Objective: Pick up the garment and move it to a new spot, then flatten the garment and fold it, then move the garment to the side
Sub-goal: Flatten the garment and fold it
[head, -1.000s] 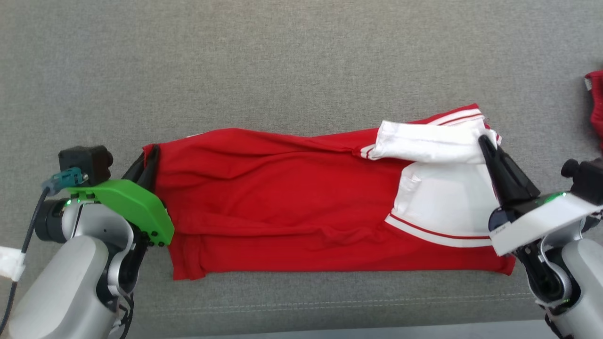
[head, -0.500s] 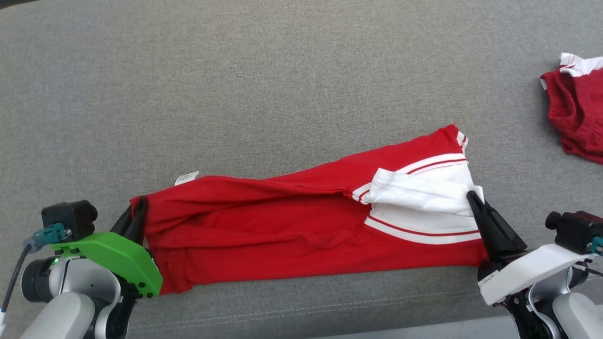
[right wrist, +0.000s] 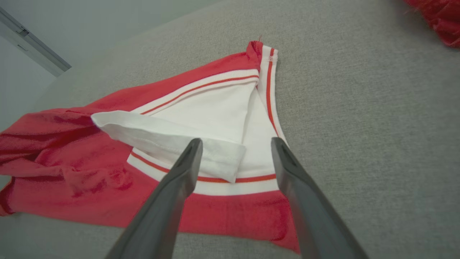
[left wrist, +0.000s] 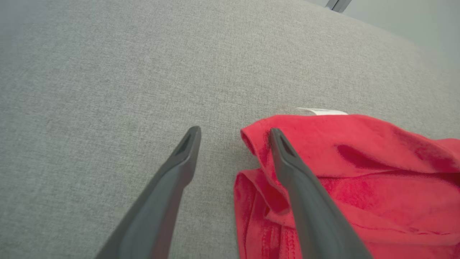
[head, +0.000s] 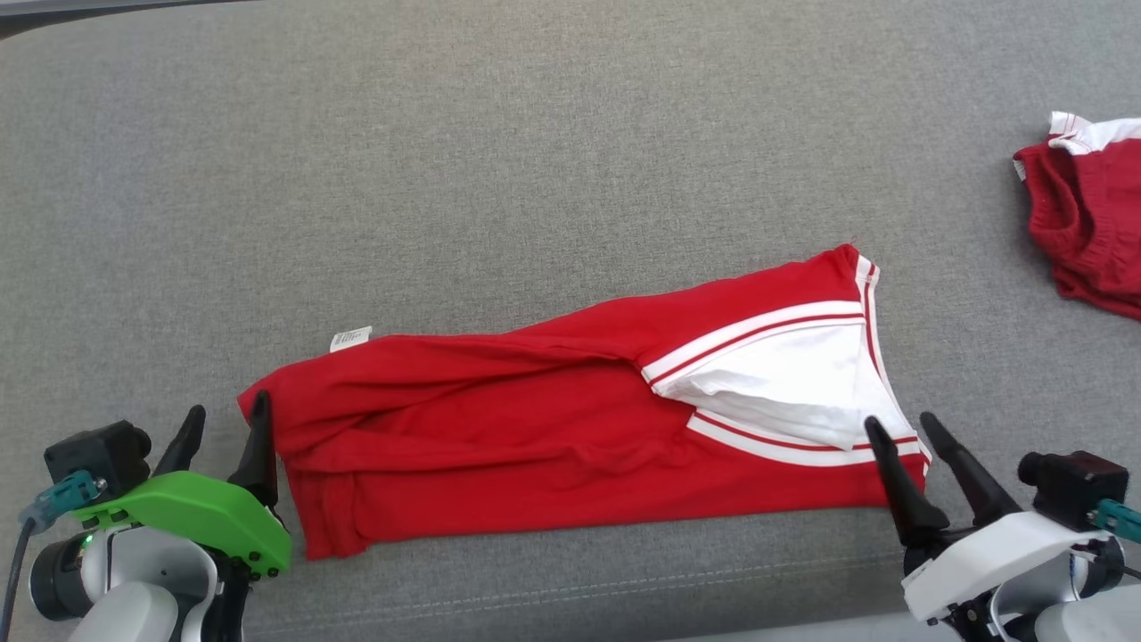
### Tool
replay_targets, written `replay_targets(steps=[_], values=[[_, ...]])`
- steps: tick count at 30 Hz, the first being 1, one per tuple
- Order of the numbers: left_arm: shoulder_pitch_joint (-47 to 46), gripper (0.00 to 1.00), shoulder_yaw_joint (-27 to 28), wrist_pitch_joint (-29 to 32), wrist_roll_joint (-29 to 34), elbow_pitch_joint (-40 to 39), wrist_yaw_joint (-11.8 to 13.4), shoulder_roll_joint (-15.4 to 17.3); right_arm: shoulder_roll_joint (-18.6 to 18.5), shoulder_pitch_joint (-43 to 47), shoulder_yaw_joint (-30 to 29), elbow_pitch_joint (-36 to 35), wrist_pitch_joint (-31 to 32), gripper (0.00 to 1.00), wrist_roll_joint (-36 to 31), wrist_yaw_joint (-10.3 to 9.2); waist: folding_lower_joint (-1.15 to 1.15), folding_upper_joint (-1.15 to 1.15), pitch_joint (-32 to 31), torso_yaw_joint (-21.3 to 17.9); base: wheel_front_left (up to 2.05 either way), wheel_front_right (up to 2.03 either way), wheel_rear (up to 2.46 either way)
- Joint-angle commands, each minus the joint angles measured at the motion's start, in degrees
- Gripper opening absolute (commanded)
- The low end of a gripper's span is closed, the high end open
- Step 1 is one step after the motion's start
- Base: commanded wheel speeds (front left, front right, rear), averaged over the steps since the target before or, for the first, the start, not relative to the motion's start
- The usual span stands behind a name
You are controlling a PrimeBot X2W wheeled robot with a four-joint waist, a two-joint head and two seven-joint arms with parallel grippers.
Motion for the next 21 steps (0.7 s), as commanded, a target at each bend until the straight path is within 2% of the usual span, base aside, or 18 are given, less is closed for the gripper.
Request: replay_targets(steps=[1,5,11,14,21], values=[[0.78,1.00,0.39,-0.93,0.73,0.16,0.38,-0.19,0.58,0.48,-1.10,-0.48,-1.31,1.00,-0.84,0.00,0.00,0.00,-0.48,-0.01,0.00,0.00,0.00],[0.63,1.00,0.67,-5.02,3.29,-0.97,1.58,-0.41,3.70,0.40,-5.59,-2.00,-5.61,1.00,-2.40,0.00,0.00,0.00,-1.78,0.05,0.00,0.00,0.00],[-1.54,1.00,-0.08,-9.27,9.24,-3.53,4.54,0.70,6.39,-1.69,-10.07,-3.47,-8.03,1.00,-7.75,0.00,0.00,0.00,-3.71,0.70,0.00,0.00,0.00],[-3.01,1.00,-0.67,-11.78,12.41,-5.52,5.93,0.43,7.23,-3.19,-11.27,-3.90,-8.37,1.00,-12.01,0.00,0.00,0.00,-5.14,1.42,0.00,0.00,0.00],[-2.09,1.00,-1.61,-13.62,14.84,-6.15,6.74,-0.55,8.26,-3.71,-10.90,-3.56,-8.66,1.00,-16.93,0.00,0.00,0.00,-7.70,1.96,0.00,0.00,0.00]])
